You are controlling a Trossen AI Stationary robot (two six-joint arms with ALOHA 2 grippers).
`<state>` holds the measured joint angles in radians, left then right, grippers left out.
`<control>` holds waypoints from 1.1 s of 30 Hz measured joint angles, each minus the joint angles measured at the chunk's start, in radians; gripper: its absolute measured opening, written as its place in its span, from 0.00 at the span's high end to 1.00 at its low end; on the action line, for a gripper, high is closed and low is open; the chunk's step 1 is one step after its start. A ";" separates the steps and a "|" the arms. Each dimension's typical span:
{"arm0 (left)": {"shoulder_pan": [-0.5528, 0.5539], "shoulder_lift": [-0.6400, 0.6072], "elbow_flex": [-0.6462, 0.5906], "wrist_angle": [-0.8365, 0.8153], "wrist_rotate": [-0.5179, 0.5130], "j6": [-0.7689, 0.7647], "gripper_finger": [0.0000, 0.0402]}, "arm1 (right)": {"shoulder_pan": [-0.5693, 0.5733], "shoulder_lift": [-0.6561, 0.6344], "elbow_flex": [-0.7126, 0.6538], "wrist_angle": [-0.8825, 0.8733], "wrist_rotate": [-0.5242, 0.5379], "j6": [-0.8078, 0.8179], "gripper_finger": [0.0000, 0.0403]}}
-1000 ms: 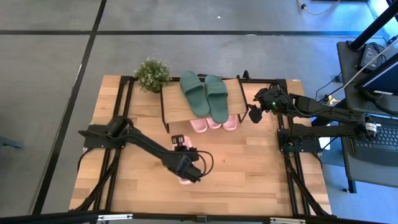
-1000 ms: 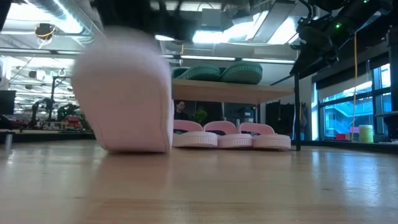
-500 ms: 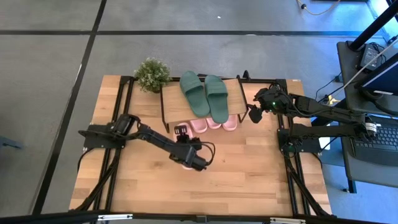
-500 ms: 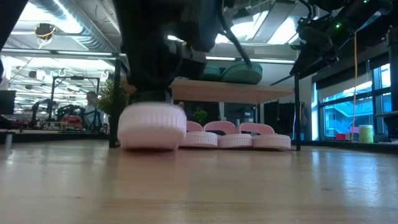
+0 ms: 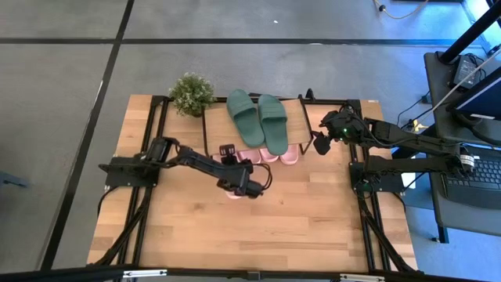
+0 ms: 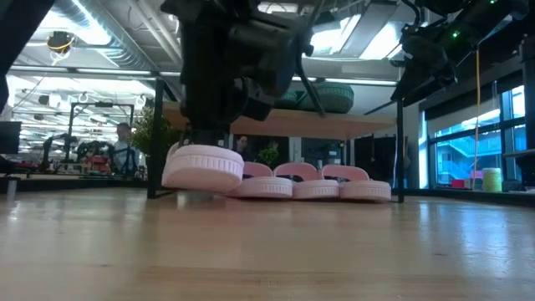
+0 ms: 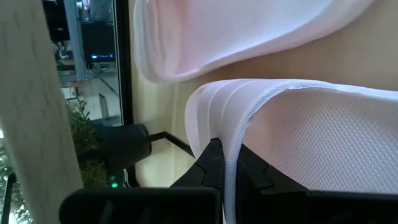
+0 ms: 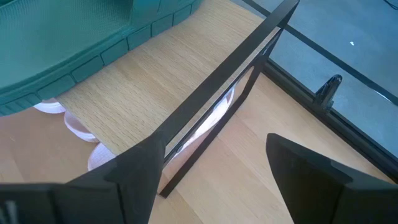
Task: Pick and place slides into the shelf
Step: Put the pink slipper under the shelf
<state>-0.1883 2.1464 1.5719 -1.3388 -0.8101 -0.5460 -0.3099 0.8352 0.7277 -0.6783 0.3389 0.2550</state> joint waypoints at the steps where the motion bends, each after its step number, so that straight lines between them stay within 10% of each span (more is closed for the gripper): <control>1: 0.005 0.000 0.000 0.000 0.002 0.002 1.00 | 0.000 0.000 0.000 0.000 0.000 0.000 0.30; 33: 0.021 -0.001 0.000 0.004 0.097 -0.046 0.55 | 0.000 0.000 0.000 -0.002 0.000 0.004 0.30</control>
<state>-0.1673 2.1456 1.5719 -1.3350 -0.7131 -0.5922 -0.3099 0.8352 0.7277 -0.6807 0.3389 0.2585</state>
